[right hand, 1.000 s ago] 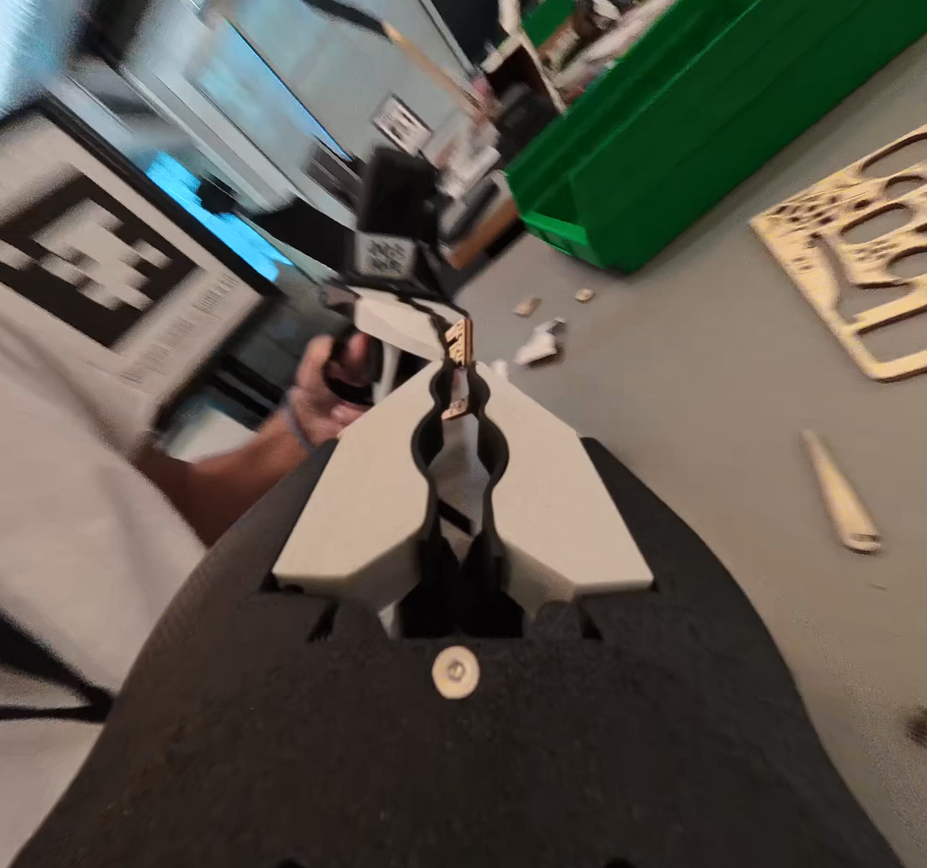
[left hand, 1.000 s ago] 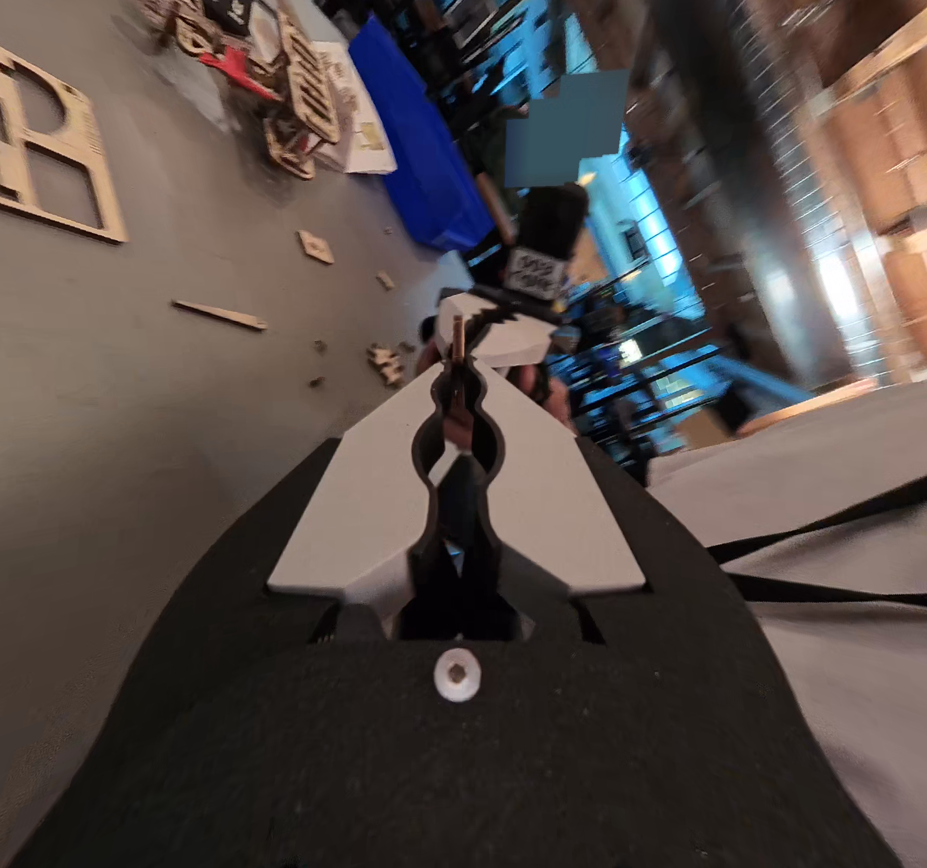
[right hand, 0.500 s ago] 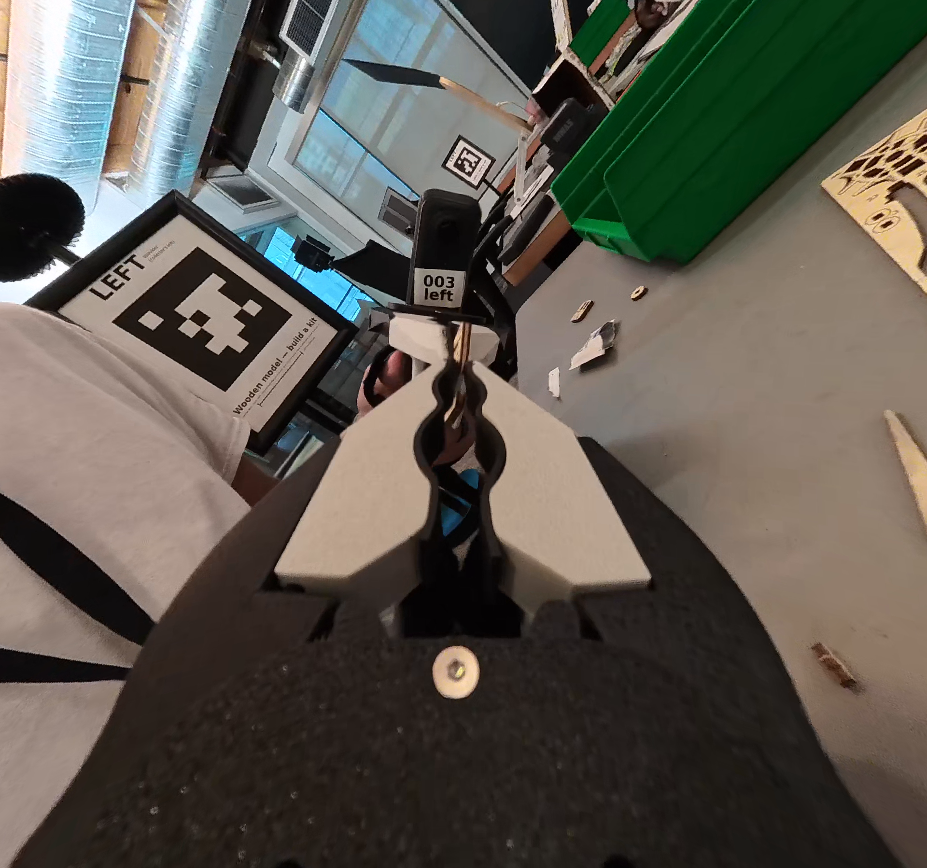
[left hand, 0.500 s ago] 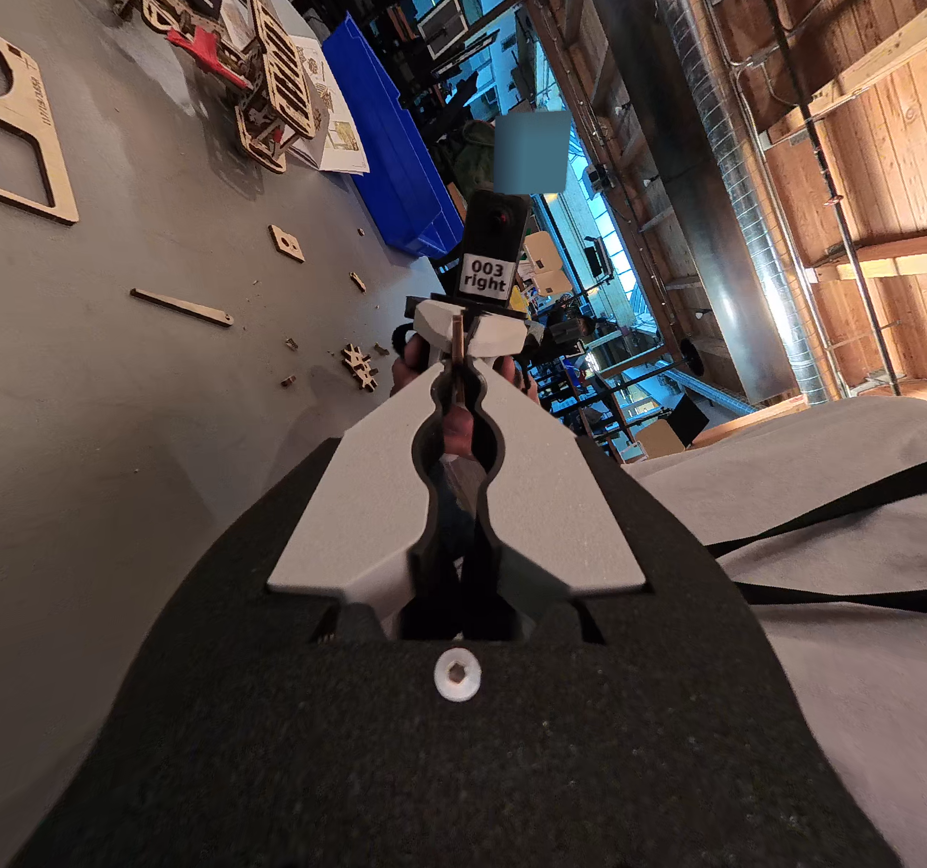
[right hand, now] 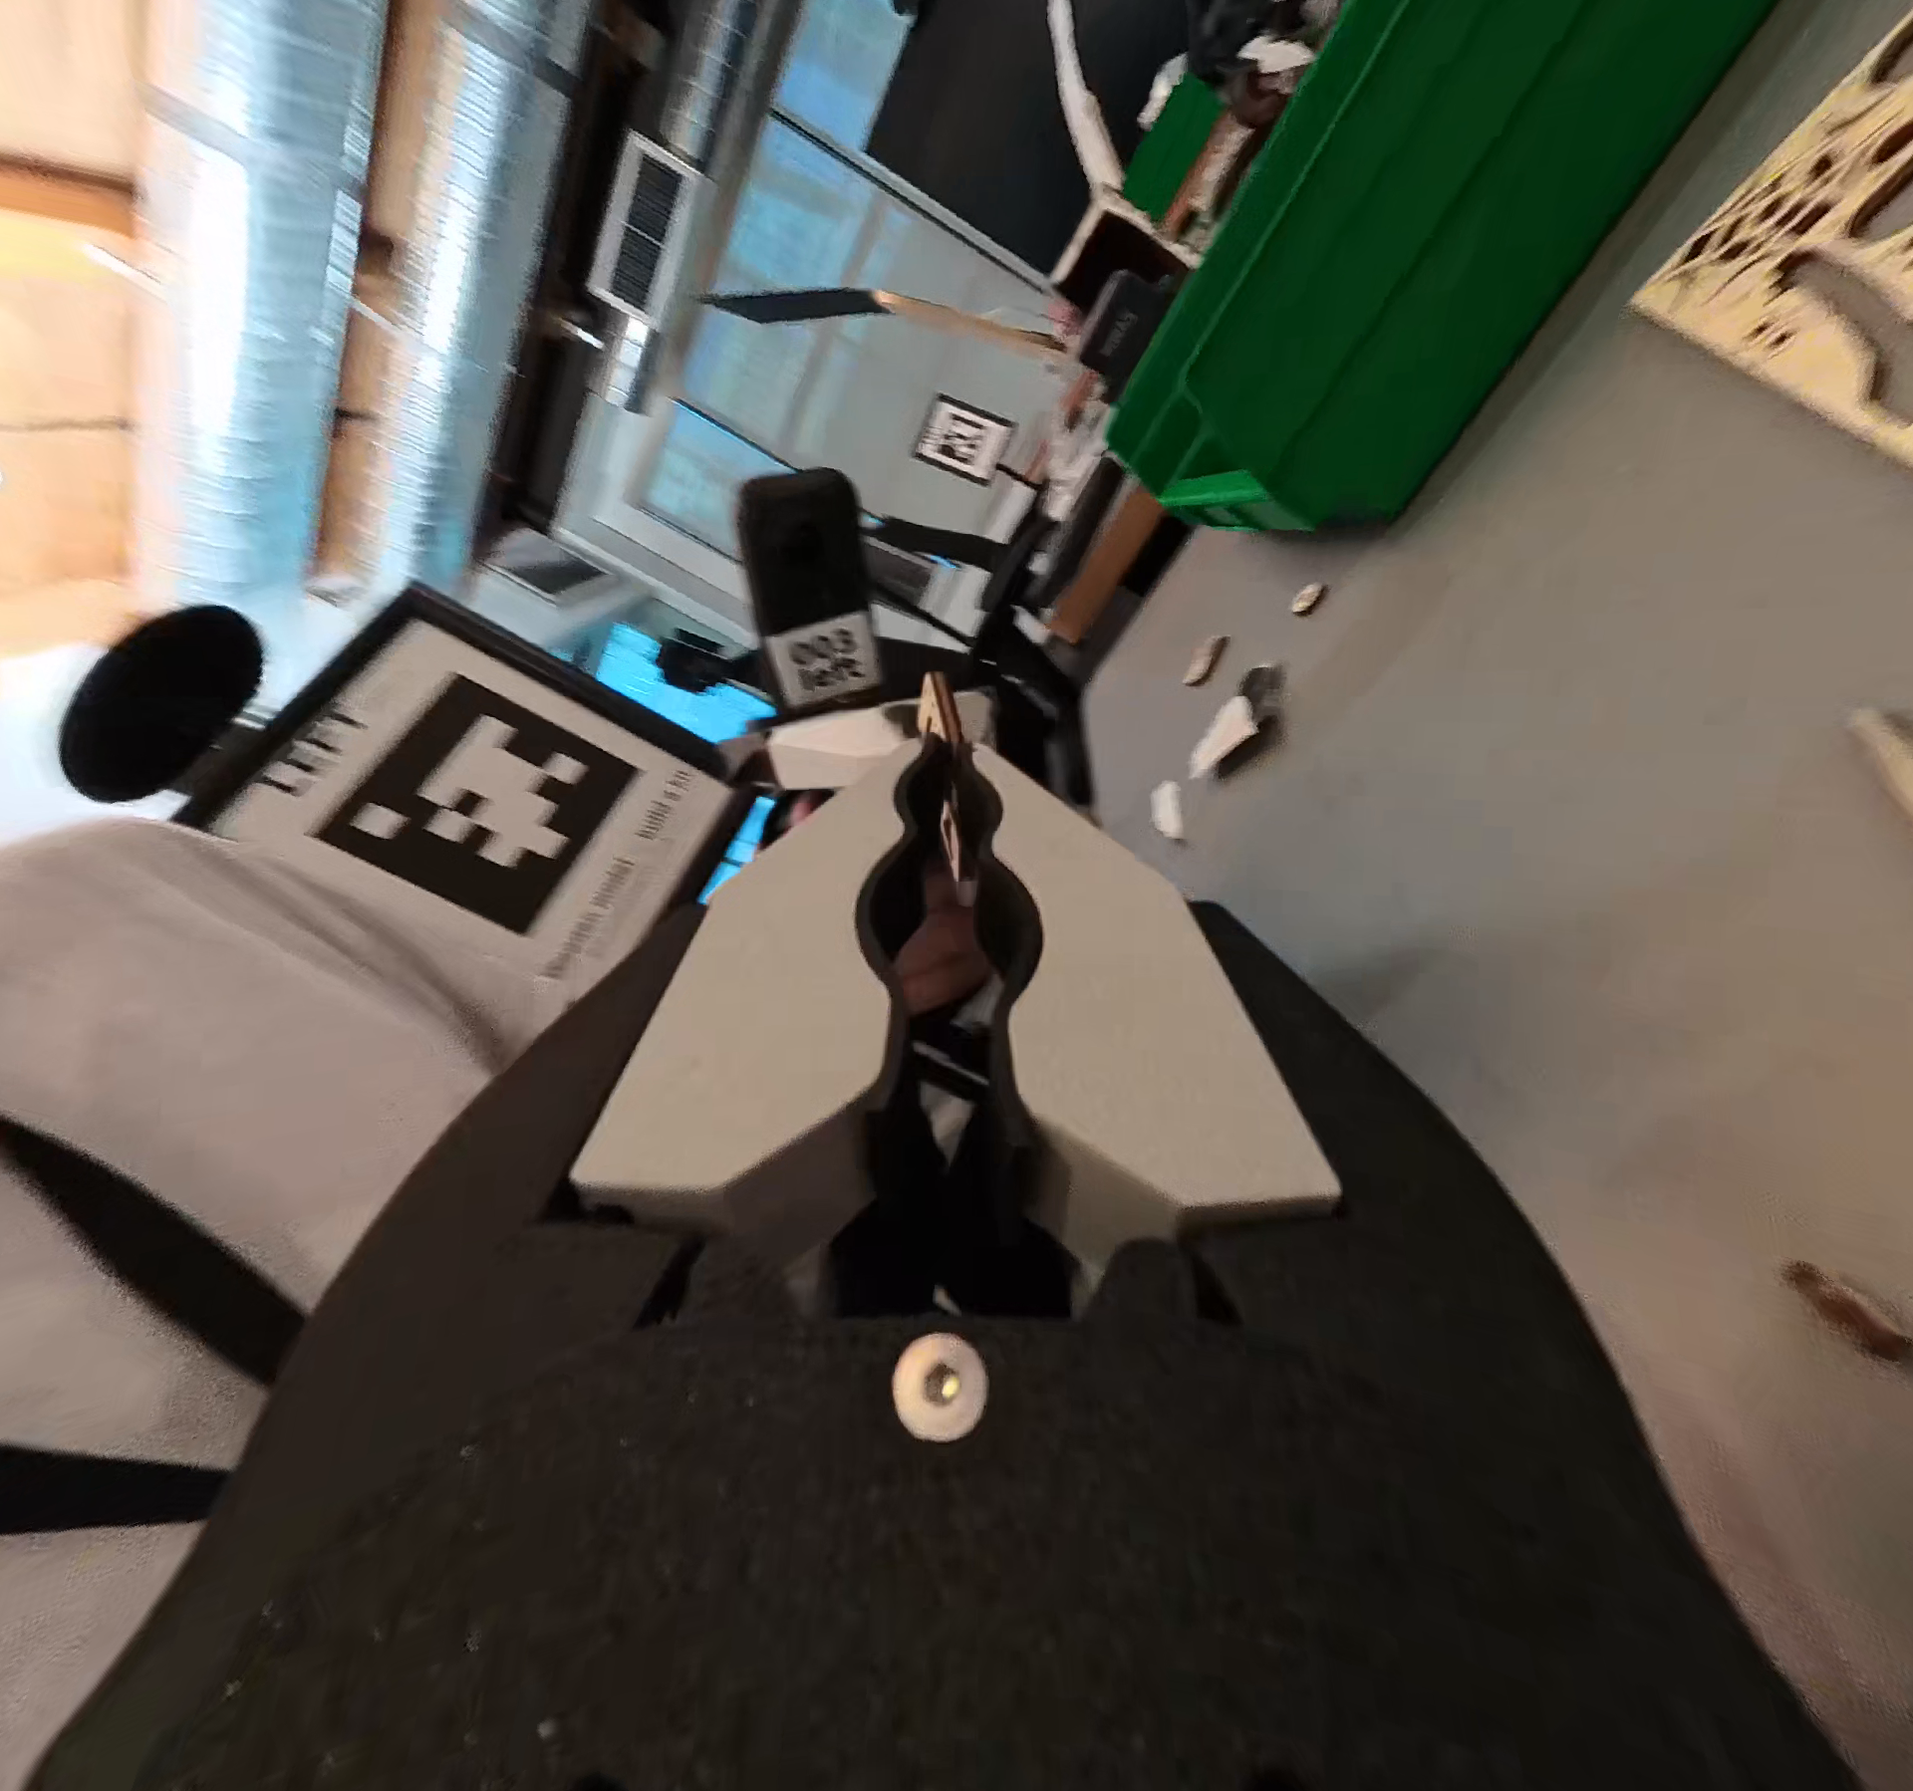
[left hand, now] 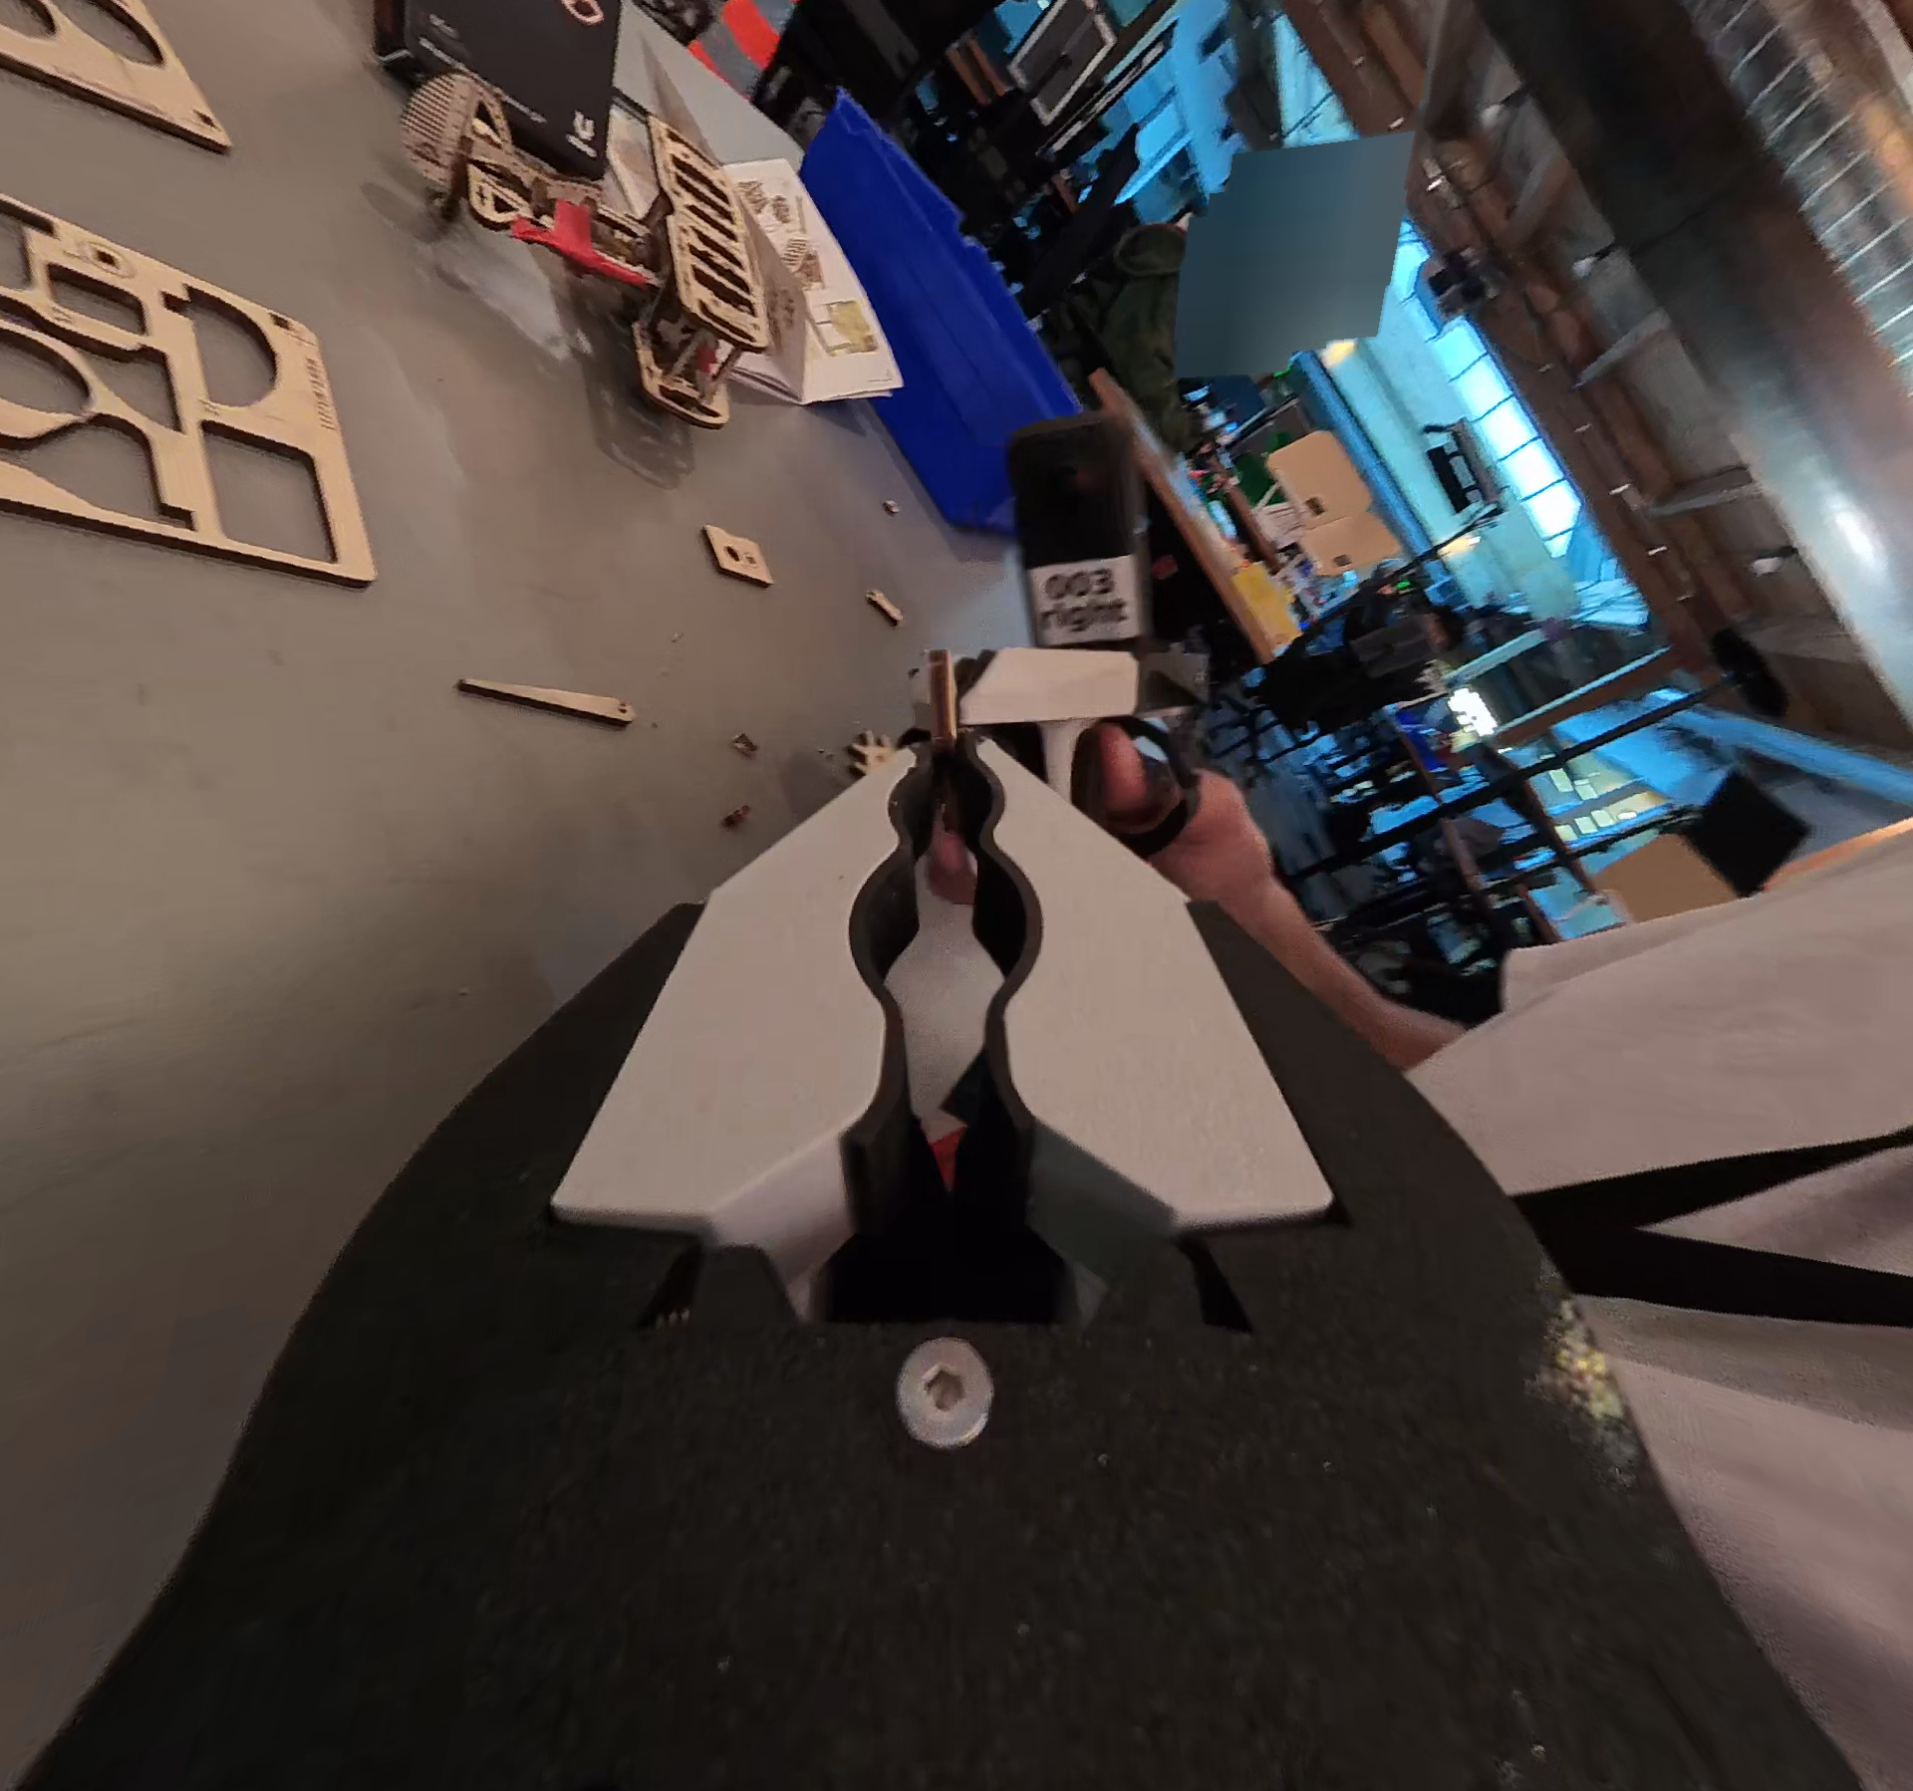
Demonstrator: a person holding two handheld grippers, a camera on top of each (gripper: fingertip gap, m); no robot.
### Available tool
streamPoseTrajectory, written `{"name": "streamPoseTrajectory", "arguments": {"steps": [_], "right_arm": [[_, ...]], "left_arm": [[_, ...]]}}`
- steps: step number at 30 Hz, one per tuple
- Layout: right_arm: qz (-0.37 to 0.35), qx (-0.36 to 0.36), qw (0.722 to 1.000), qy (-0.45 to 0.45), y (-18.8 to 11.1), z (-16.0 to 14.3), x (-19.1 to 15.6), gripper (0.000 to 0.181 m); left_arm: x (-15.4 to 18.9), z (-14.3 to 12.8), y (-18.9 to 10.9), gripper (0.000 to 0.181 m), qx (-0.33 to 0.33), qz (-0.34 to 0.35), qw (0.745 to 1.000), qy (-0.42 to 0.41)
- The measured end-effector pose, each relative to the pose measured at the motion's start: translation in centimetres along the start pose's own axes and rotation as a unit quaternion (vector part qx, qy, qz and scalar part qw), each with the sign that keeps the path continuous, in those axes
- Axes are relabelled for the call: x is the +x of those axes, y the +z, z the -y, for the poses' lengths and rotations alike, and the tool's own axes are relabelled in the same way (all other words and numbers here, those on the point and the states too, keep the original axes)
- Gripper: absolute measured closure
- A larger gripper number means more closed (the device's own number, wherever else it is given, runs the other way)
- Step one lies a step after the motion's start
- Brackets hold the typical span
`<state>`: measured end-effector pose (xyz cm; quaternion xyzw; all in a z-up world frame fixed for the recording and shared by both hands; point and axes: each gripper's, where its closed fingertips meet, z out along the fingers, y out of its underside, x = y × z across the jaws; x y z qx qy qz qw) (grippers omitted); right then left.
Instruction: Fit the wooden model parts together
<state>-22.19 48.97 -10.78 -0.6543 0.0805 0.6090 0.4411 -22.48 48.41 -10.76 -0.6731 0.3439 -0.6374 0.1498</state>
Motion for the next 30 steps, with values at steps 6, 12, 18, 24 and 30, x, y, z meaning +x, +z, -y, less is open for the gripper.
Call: {"name": "streamPoseTrajectory", "arguments": {"steps": [6,12,18,24,30], "right_arm": [[-0.153,-0.058,0.972,-0.171,-0.7,-0.2,1.4,0.181],[-0.145,-0.058,0.971,-0.183,-0.5,0.1,1.2,0.18],[-0.085,-0.033,0.984,-0.15,-1.2,1.2,0.6,0.162],[0.012,-0.051,0.997,-0.059,-0.4,0.1,-1.3,0.17],[-0.004,-0.015,0.999,-0.043,-0.8,1.0,-0.7,0.179]], "left_arm": [[-0.7,-0.5,0.7,0.181,-0.011,0.049,0.998,0.04],[-0.6,-0.2,0.6,0.181,0.0,0.023,1.0,0.002],[-0.8,0.0,-0.1,0.181,0.001,-0.008,0.999,-0.048],[1.1,-0.5,0.2,0.181,-0.014,-0.086,0.993,-0.082],[0.9,-0.2,0.6,0.177,0.001,-0.069,0.995,-0.073]]}}
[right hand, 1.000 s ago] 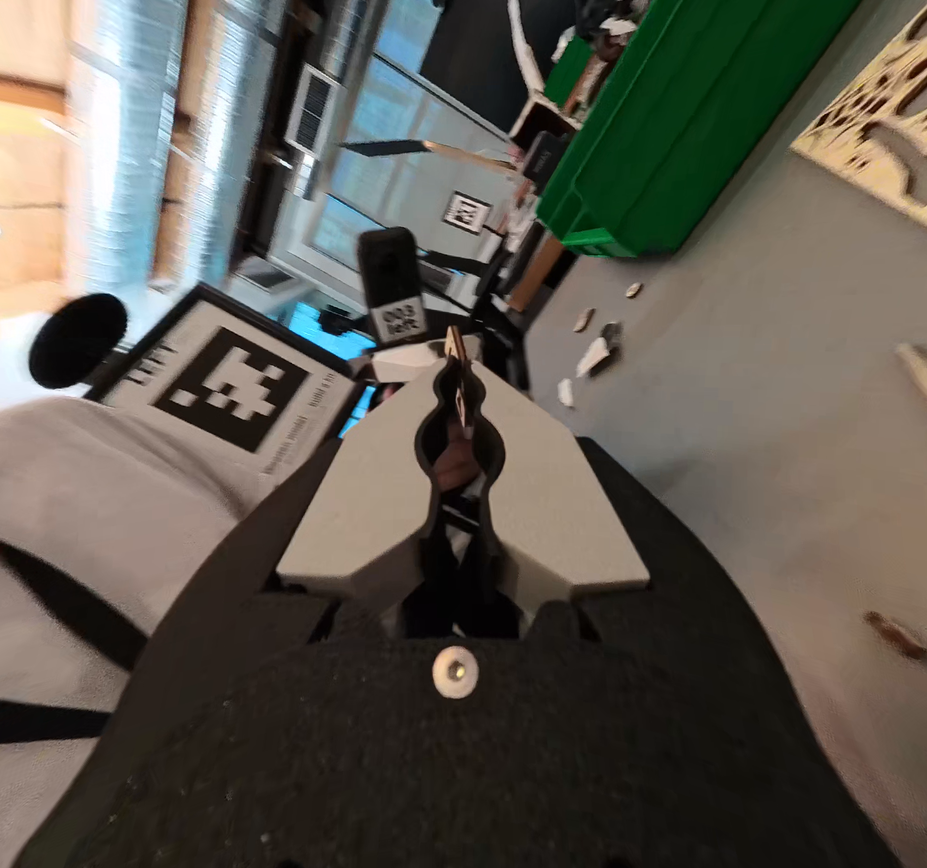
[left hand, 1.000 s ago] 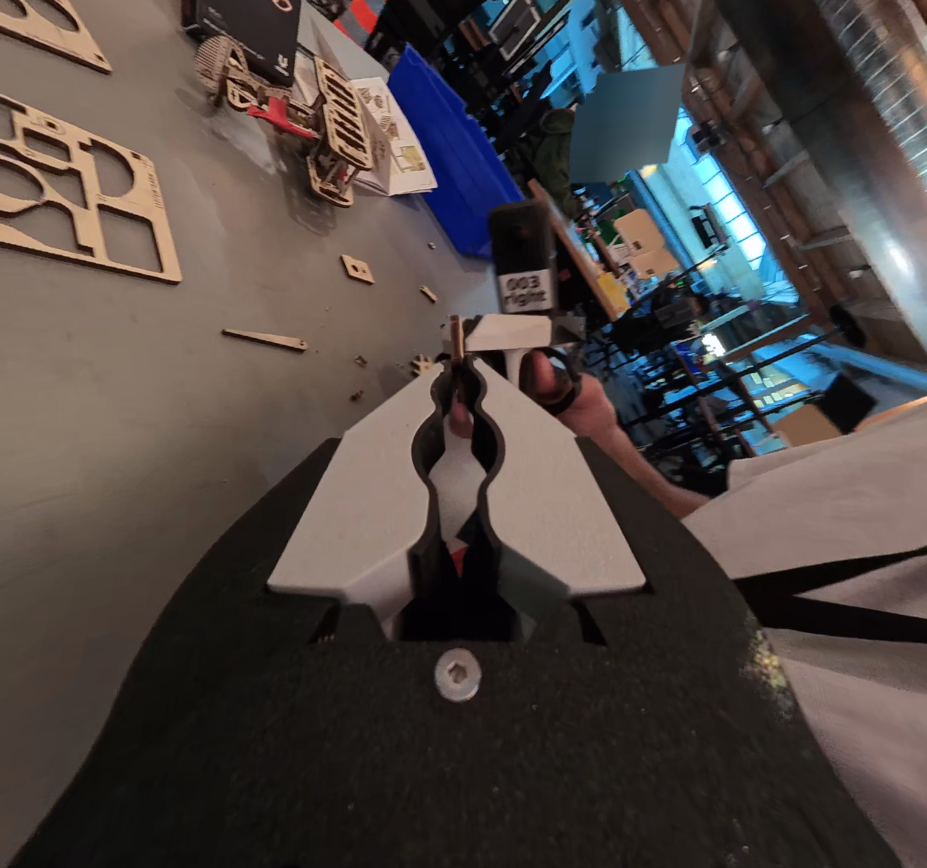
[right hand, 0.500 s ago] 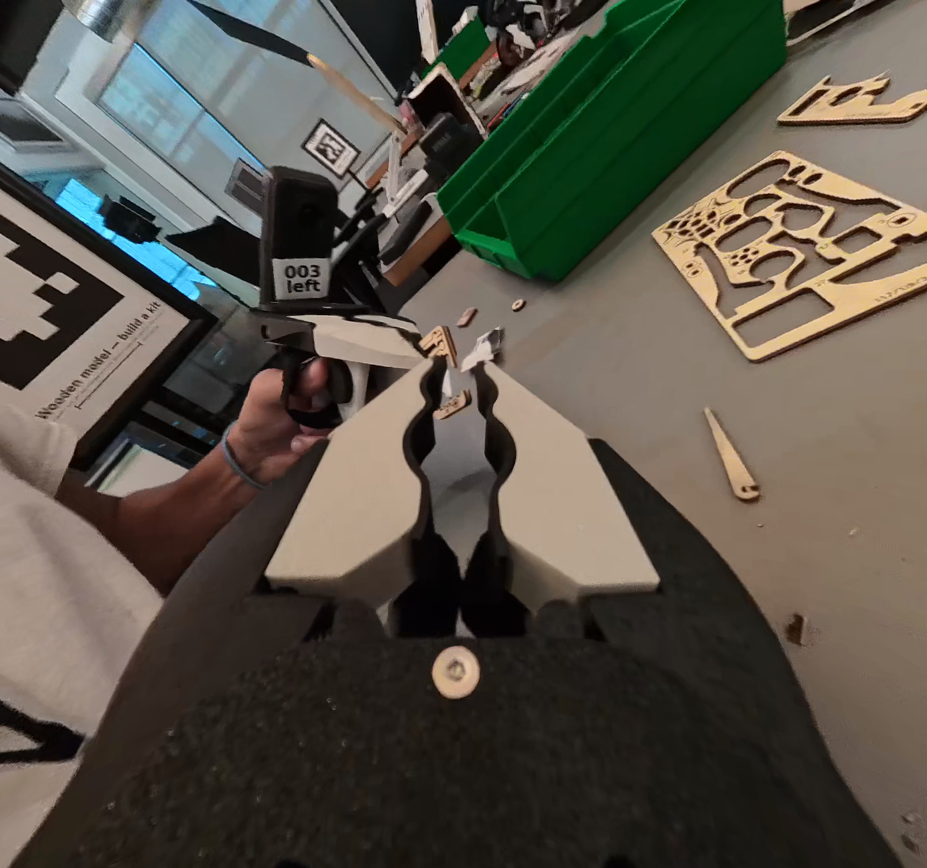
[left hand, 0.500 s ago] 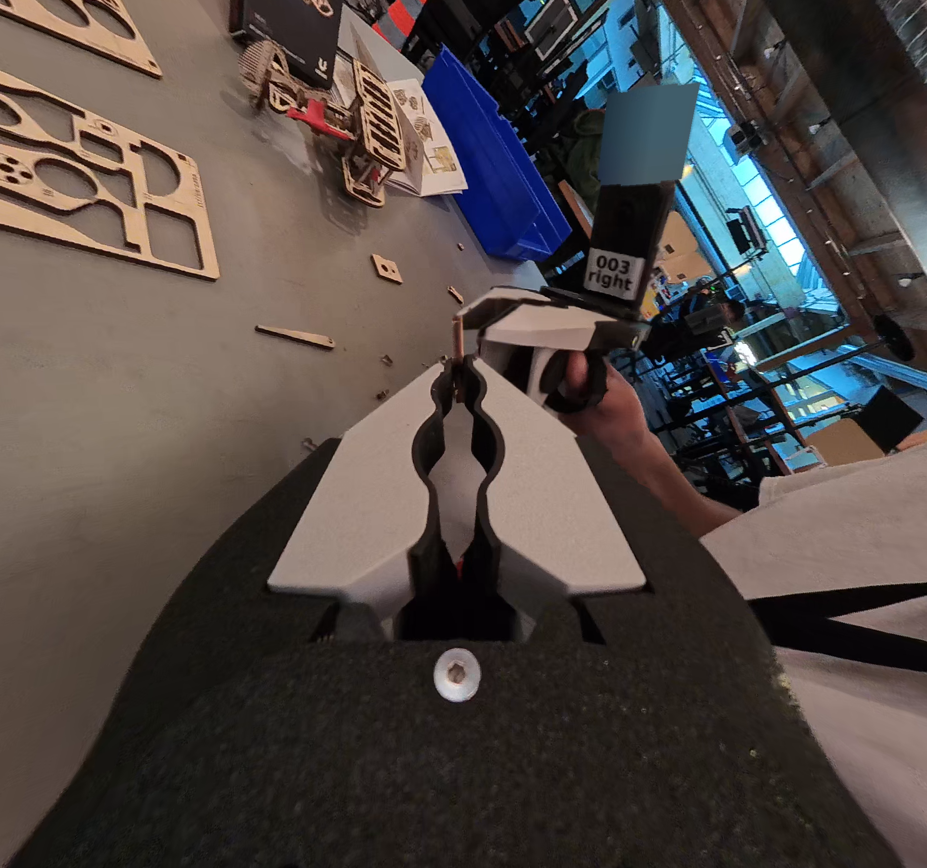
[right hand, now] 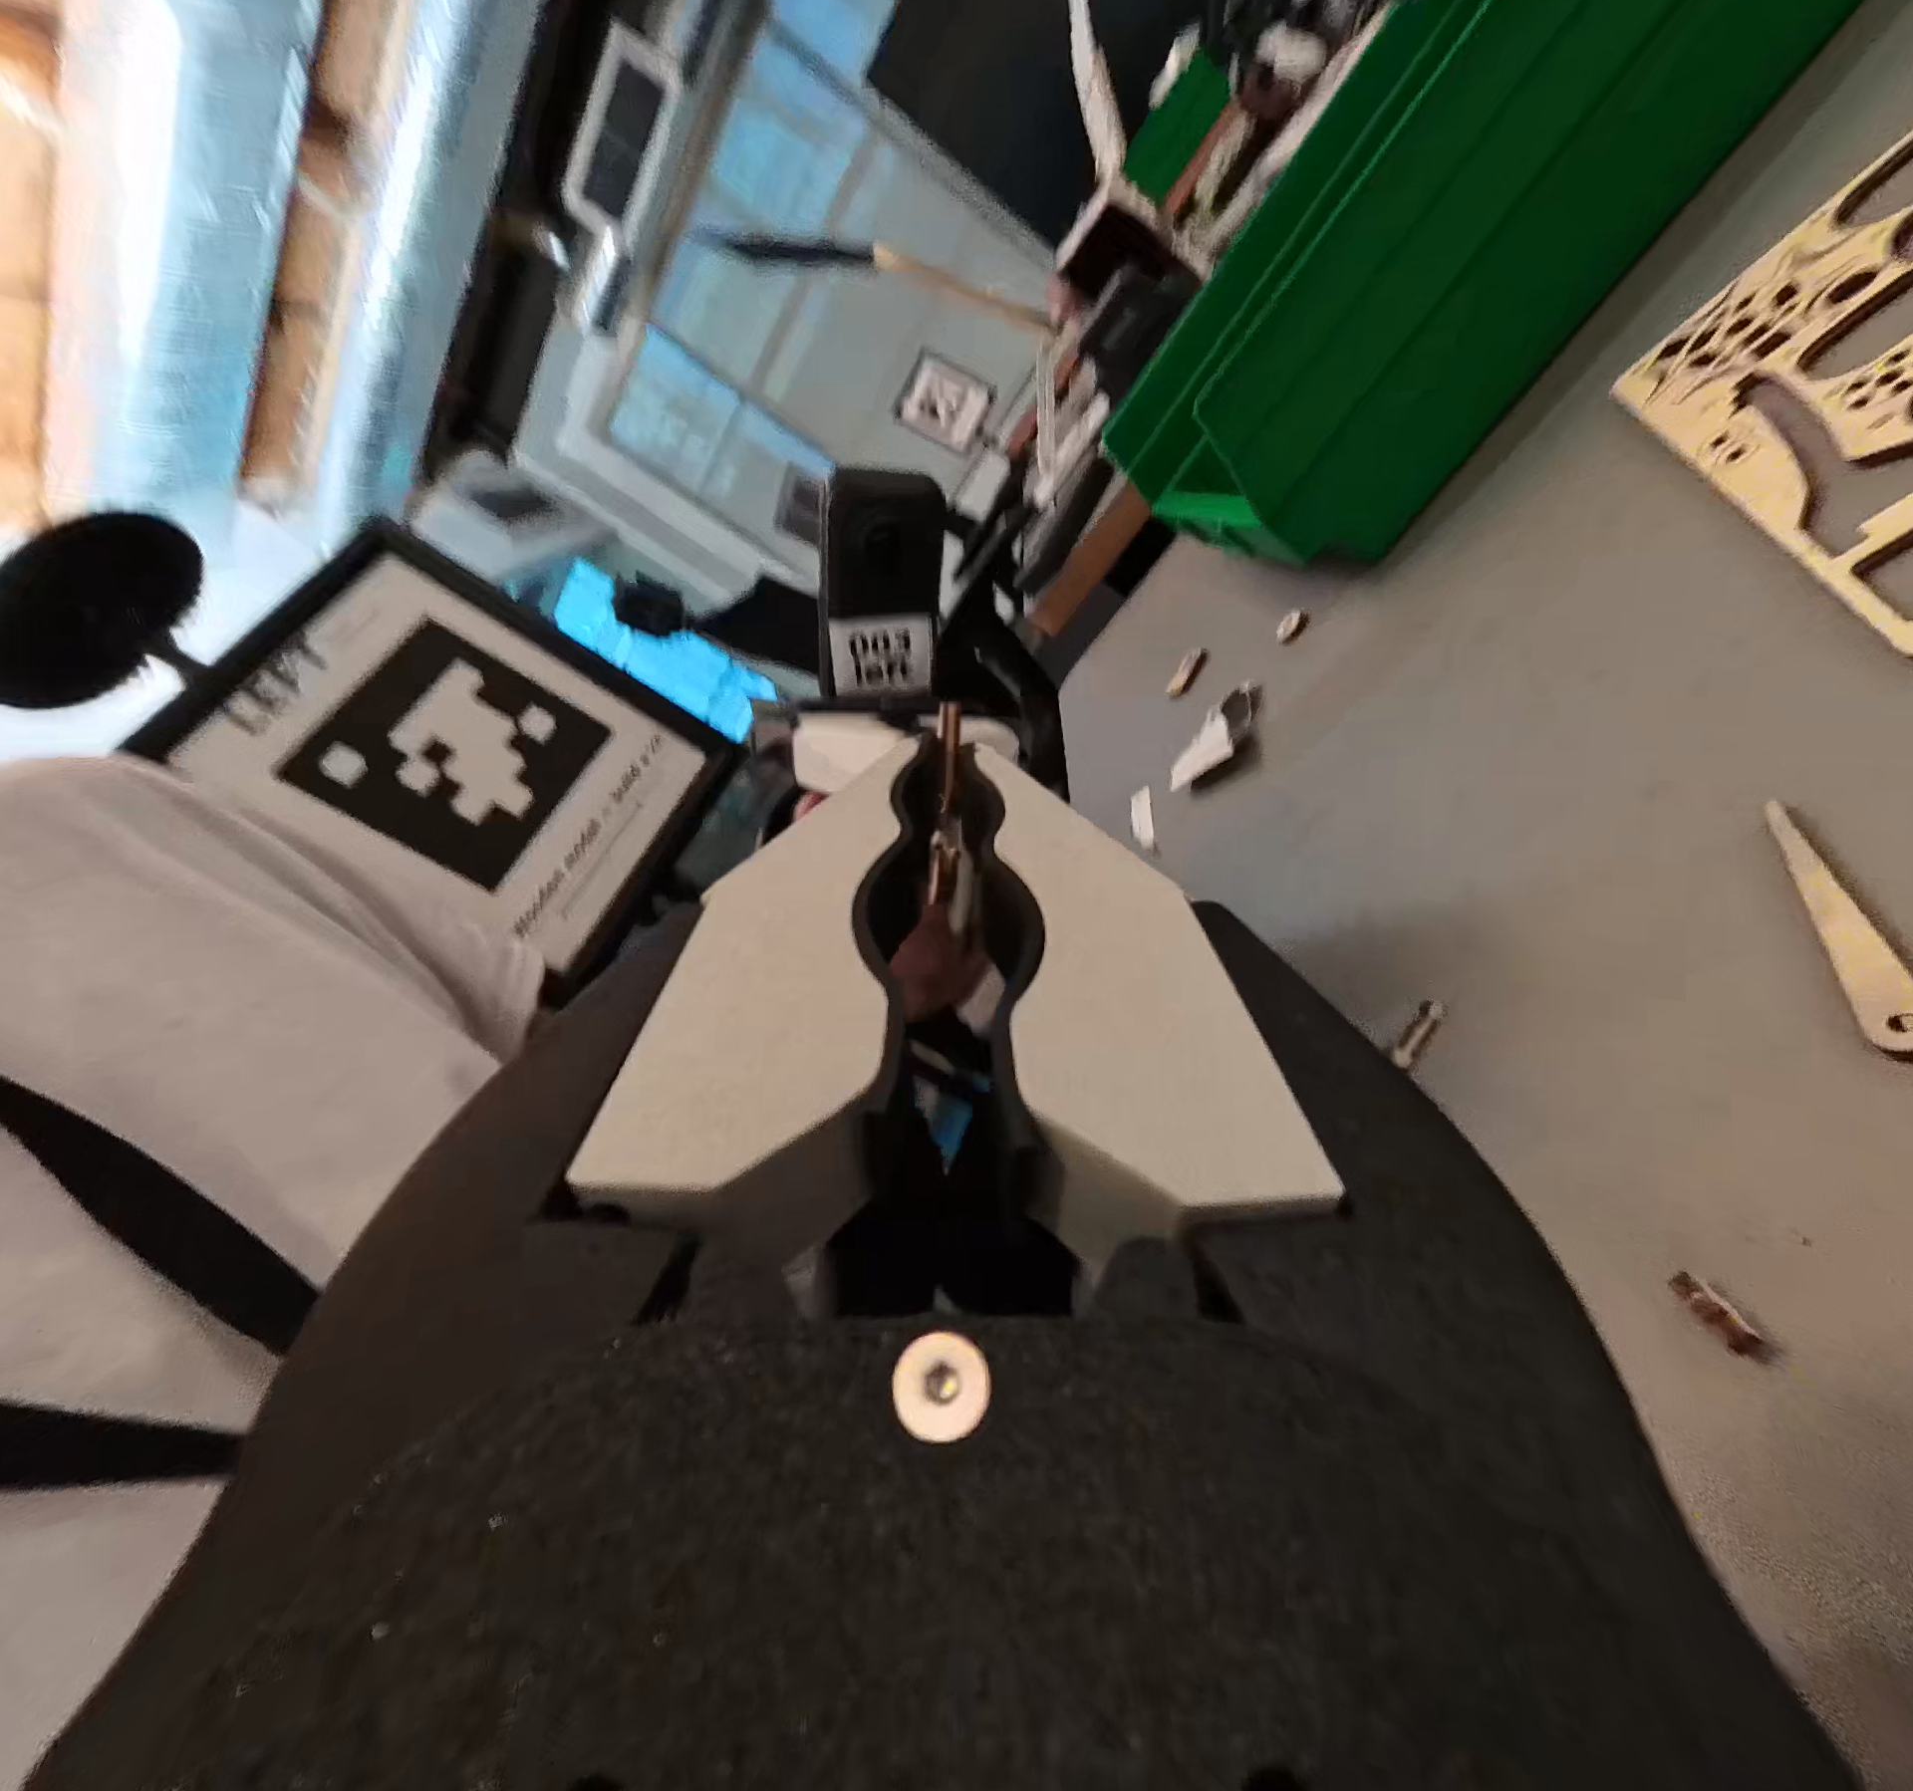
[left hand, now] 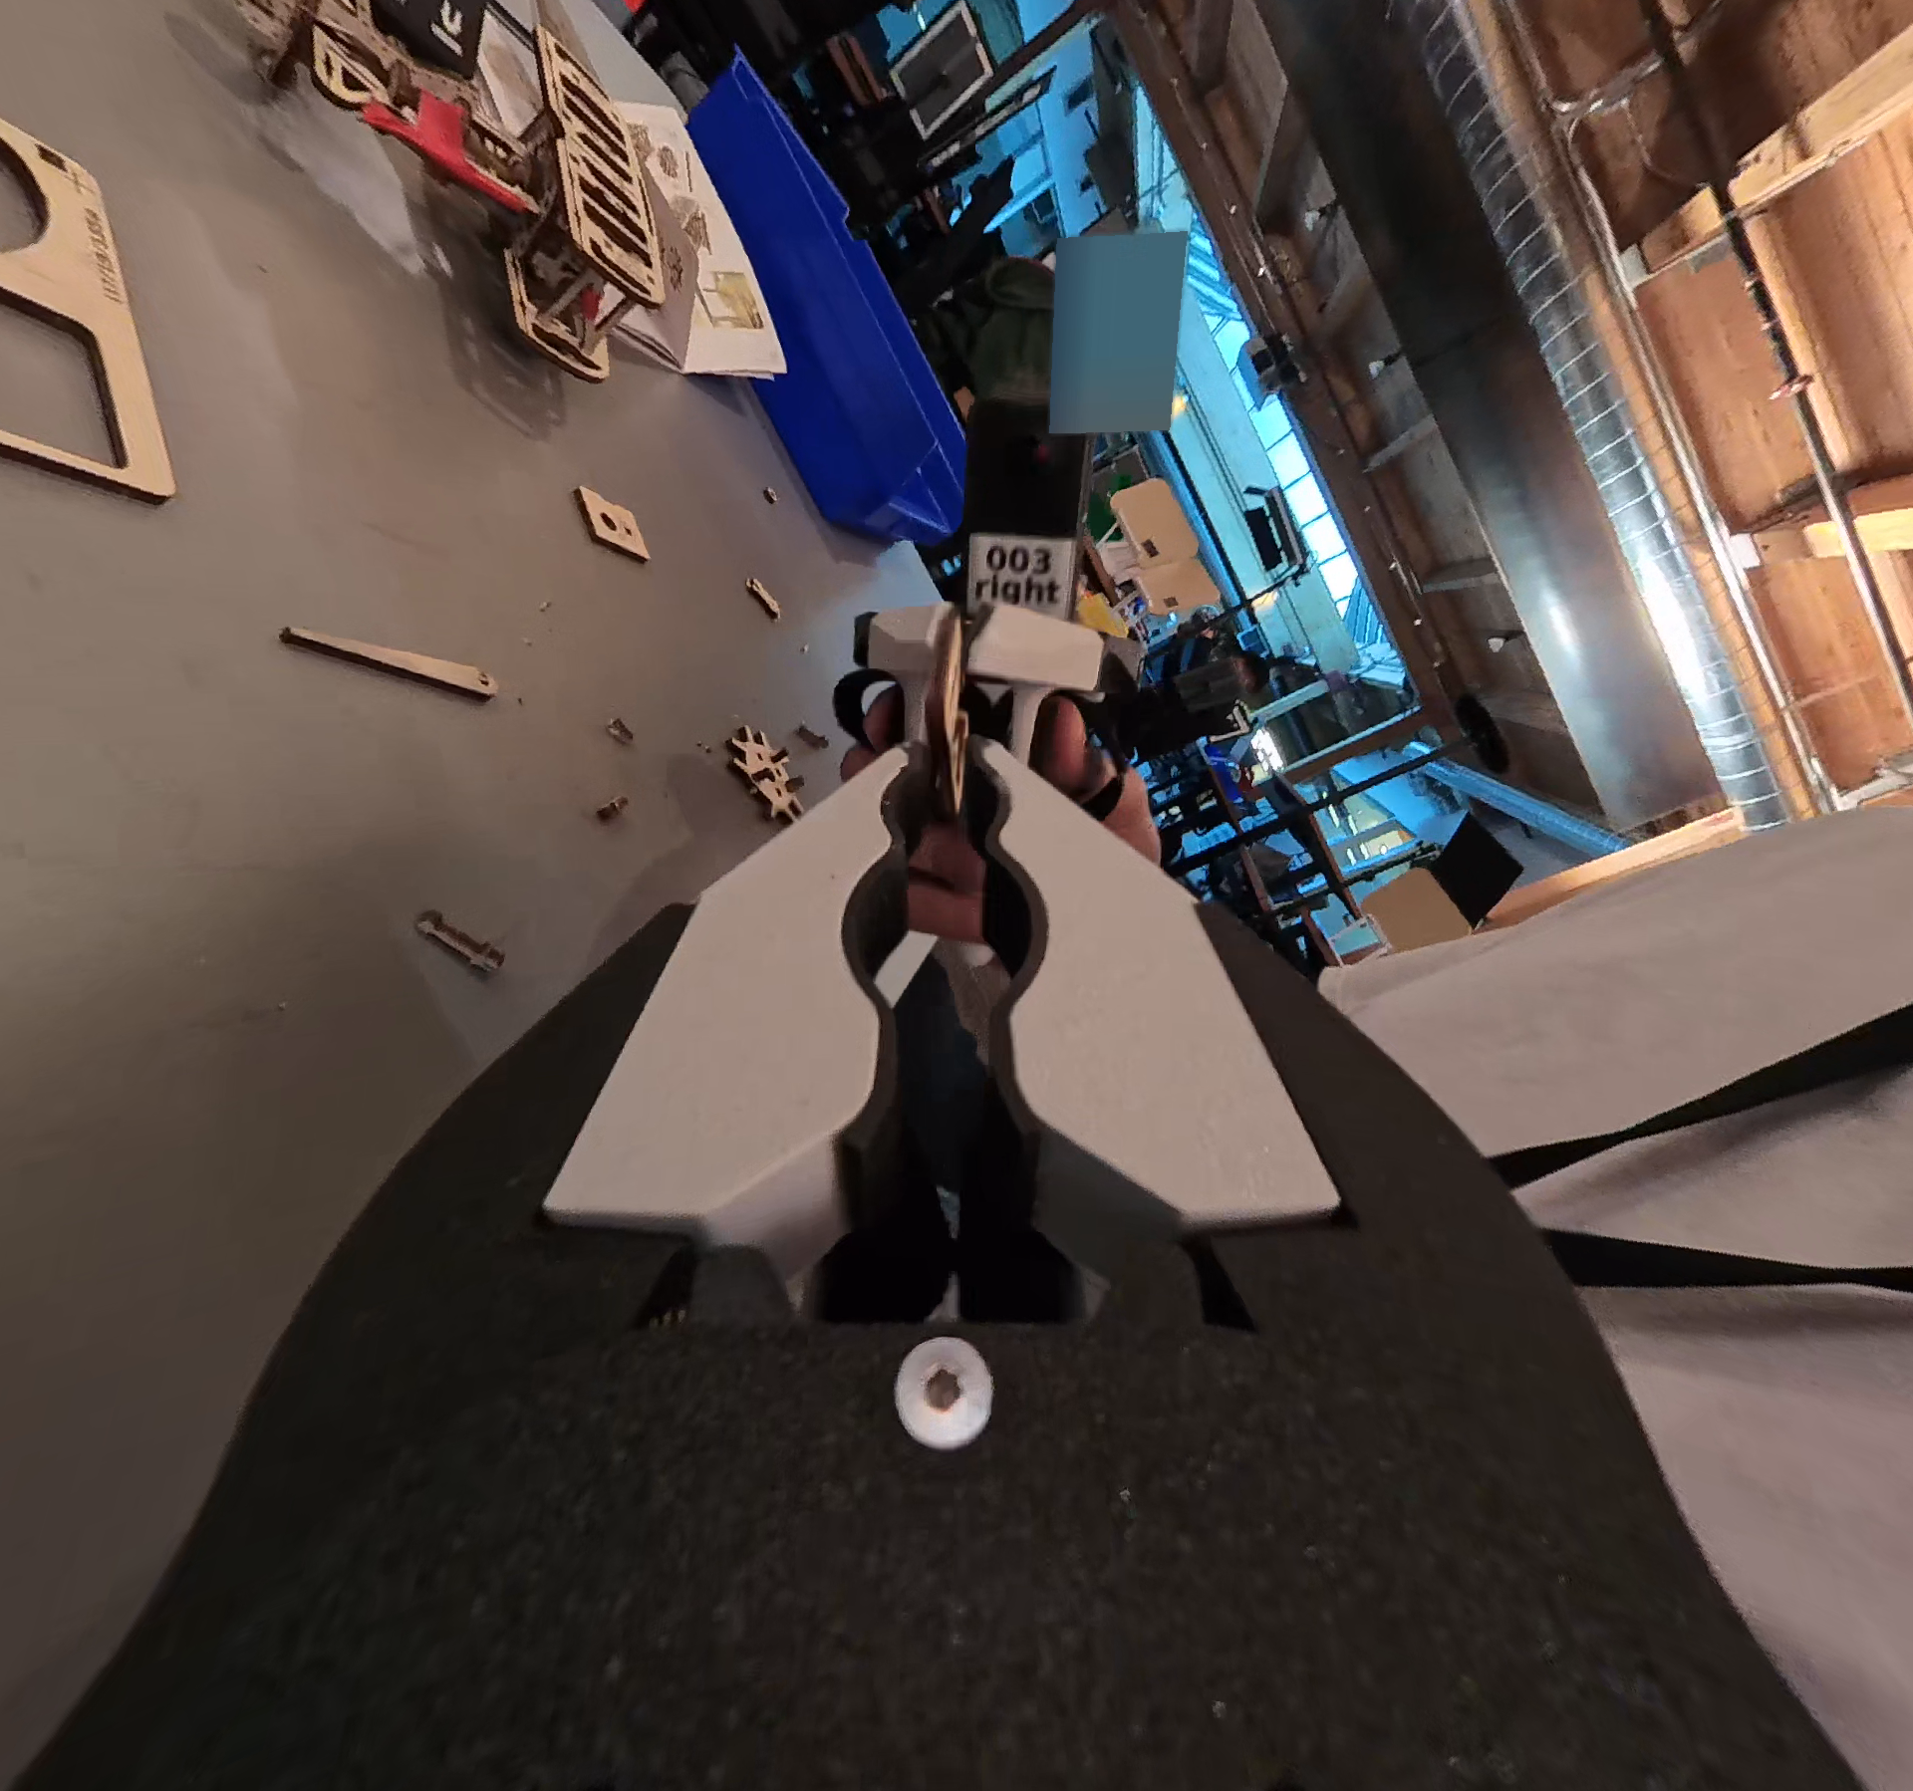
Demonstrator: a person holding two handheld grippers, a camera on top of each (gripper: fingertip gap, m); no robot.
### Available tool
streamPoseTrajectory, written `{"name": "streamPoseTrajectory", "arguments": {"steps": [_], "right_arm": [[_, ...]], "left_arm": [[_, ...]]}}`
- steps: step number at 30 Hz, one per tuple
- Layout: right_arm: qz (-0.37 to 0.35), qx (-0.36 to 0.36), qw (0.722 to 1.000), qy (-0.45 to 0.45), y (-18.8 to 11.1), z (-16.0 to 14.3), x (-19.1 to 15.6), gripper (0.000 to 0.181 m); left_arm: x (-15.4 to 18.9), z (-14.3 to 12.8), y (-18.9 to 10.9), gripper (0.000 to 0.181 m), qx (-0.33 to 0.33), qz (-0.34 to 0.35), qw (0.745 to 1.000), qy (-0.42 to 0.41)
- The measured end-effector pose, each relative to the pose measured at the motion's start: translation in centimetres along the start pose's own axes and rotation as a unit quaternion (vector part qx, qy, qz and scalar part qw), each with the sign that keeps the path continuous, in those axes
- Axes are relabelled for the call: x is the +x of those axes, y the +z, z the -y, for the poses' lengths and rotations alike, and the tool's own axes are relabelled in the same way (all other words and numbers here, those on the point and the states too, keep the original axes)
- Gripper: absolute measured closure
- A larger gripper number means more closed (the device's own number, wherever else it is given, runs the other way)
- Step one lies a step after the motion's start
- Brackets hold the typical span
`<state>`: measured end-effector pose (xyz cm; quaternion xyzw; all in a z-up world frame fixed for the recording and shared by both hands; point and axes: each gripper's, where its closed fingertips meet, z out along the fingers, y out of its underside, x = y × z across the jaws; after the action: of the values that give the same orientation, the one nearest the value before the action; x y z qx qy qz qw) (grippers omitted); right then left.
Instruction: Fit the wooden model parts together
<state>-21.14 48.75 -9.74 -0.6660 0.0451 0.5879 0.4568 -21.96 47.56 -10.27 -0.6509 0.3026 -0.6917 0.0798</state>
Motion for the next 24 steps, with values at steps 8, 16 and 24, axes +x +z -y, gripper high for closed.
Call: {"name": "streamPoseTrajectory", "arguments": {"steps": [8,16,24], "right_arm": [[-0.003,0.079,0.997,0.002,-0.1,1.0,-0.1,0.18],[0.008,0.043,0.999,-0.005,0.7,0.0,-0.4,0.178],[-0.033,-0.072,0.995,-0.068,1.7,-1.4,-0.4,0.174]], "left_arm": [[0.8,0.3,0.4,0.165,0.012,-0.016,1.0,0.004],[0.4,0.0,-0.1,0.181,-0.005,0.006,1.0,0.021],[0.3,-0.5,-0.5,0.181,-0.026,0.004,0.999,0.02]]}}
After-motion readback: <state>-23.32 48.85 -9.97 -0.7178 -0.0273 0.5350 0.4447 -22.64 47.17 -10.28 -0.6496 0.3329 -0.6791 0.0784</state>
